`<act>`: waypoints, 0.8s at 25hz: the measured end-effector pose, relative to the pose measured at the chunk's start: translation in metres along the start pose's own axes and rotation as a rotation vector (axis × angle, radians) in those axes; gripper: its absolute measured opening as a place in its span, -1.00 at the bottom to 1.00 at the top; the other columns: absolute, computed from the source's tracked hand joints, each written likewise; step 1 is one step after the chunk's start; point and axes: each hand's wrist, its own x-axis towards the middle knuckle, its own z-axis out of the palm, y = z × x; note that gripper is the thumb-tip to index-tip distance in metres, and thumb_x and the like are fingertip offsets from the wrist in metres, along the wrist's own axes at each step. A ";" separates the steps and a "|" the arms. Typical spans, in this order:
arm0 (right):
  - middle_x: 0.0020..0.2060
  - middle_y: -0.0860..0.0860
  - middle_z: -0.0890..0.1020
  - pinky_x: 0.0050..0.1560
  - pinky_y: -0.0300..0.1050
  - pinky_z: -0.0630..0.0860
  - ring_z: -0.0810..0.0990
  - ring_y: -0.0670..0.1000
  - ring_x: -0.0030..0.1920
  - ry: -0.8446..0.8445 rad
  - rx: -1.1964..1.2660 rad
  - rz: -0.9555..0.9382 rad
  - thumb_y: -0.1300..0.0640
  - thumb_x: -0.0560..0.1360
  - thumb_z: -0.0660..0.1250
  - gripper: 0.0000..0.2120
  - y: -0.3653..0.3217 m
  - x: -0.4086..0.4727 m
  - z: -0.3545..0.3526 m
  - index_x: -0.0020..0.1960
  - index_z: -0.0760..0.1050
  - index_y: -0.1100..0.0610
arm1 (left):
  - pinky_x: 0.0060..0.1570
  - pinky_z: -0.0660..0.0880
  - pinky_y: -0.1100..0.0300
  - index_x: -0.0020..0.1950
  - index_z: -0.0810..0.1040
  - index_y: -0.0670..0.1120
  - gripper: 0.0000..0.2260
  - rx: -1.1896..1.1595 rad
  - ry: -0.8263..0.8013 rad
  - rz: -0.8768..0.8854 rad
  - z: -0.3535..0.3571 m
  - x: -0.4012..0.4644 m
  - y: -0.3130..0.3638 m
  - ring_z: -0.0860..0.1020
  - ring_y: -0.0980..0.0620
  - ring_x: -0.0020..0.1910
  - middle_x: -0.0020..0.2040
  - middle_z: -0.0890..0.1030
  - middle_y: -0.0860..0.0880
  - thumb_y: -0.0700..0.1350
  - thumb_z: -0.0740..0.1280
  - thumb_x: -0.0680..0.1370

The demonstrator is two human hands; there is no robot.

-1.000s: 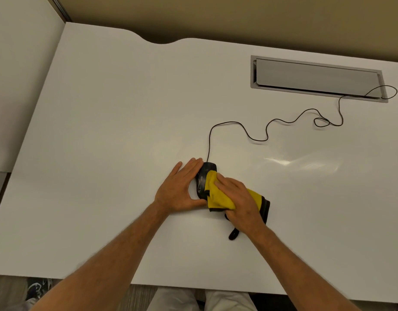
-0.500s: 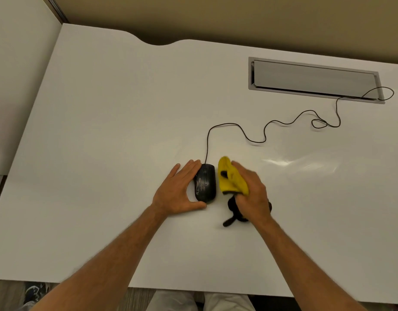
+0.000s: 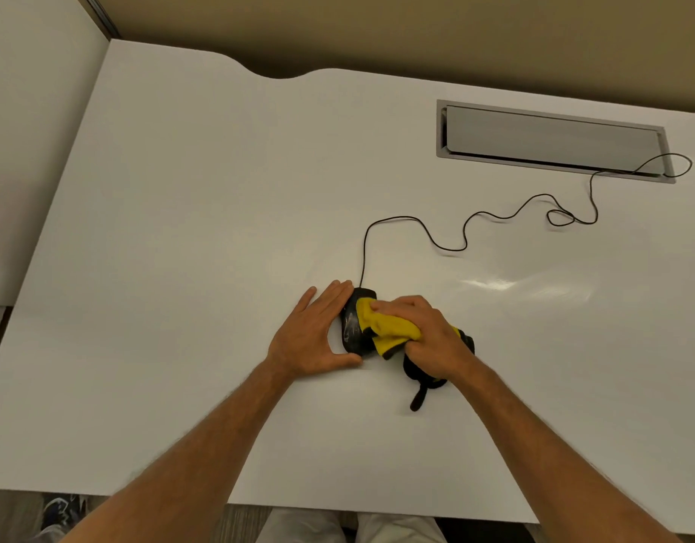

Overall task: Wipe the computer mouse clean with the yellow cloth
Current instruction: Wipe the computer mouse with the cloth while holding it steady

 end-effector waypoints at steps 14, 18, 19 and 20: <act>0.12 -0.35 0.59 0.15 -0.42 0.44 0.55 -0.24 0.19 0.423 0.288 0.136 0.38 0.48 0.31 -0.43 -0.025 -0.002 0.003 0.30 0.52 -0.19 | 0.56 -0.17 0.11 0.64 -0.04 -0.04 0.07 0.012 -0.002 -0.005 -0.001 0.000 0.001 -0.03 0.13 0.60 0.62 0.05 0.05 0.51 0.32 0.36; 0.42 -0.05 0.40 0.43 -0.05 0.28 0.38 0.05 0.42 0.171 0.083 0.063 0.43 0.42 0.22 -0.29 -0.020 0.016 0.019 0.51 0.29 0.01 | 0.56 -0.15 0.10 0.64 -0.03 -0.07 0.08 0.008 -0.002 -0.006 0.000 0.000 0.000 -0.03 0.14 0.60 0.62 0.06 0.05 0.51 0.32 0.36; 0.45 -0.04 0.34 0.46 -0.01 0.23 0.33 0.09 0.44 0.149 0.032 0.005 0.42 0.37 0.21 -0.25 -0.016 0.012 0.025 0.51 0.23 0.02 | 0.56 -0.13 0.08 0.64 -0.02 -0.08 0.08 0.007 -0.002 -0.004 0.000 0.000 0.000 -0.02 0.13 0.60 0.62 0.07 0.04 0.51 0.32 0.36; 0.46 -0.06 0.30 0.46 -0.01 0.20 0.30 0.09 0.46 0.151 -0.002 -0.033 0.40 0.32 0.20 -0.21 -0.011 0.006 0.031 0.51 0.19 0.02 | 0.57 -0.11 0.07 0.64 -0.01 -0.08 0.08 0.008 0.000 -0.001 0.001 0.000 0.000 -0.02 0.13 0.60 0.62 0.08 0.03 0.51 0.32 0.36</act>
